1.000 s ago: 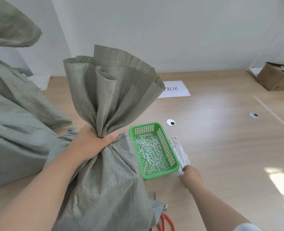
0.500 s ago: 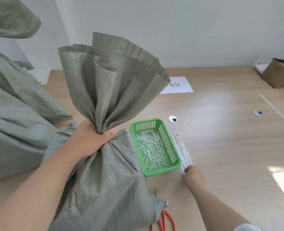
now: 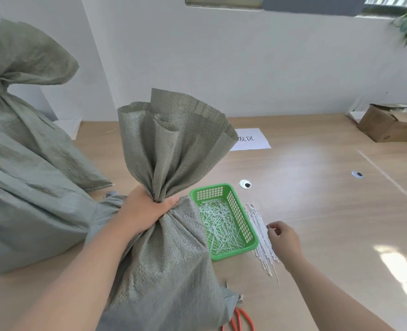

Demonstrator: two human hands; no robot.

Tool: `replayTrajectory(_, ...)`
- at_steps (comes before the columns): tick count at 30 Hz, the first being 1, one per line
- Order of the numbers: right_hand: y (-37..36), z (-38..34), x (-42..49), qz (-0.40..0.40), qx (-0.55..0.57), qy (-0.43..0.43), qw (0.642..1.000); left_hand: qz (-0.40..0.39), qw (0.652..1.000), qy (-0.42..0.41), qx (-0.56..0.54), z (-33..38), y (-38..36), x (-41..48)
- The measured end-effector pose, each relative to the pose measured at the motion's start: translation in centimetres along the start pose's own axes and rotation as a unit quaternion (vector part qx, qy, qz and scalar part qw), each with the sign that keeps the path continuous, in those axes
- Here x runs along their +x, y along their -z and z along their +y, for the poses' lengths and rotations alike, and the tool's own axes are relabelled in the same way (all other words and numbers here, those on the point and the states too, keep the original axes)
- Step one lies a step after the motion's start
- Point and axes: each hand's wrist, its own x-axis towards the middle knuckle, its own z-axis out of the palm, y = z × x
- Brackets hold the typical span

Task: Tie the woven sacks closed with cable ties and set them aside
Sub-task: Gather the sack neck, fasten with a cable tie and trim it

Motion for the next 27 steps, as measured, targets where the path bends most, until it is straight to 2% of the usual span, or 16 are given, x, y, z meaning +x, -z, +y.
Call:
replayTrajectory(9,1.8,-13.3,-3.2,-0.015,0.128,0.106,0.986,0.017,1.0,-0.013,-0.023,-0.9,0.0,-0.2)
replayTrajectory(12,1.0,-18.6,-5.6,-0.056,0.164,0.124,0.977,0.036,0.998,-0.03,-0.047,-1.0,0.1,-0.3)
replayTrajectory(16,-0.6,-24.6,-9.4,-0.136,0.178,0.094,0.97,0.057,0.991,-0.054,-0.109,-1.2,0.1,-0.6)
replayTrajectory(19,-2.8,-26.6,-11.6,-0.158,0.162,0.077,0.971,0.07,0.984,-0.087,-0.14,-1.5,0.0,-0.6)
replayTrajectory(24,-4.7,-26.6,-13.3,-0.114,0.051,0.195,0.973,0.115,0.976,-0.097,-0.158,-1.7,0.0,-0.8)
replayTrajectory(27,-4.9,-26.4,-13.4,-0.1,0.004,0.222,0.97,0.142,0.973,-0.116,-0.139,-1.5,-0.2,-0.9)
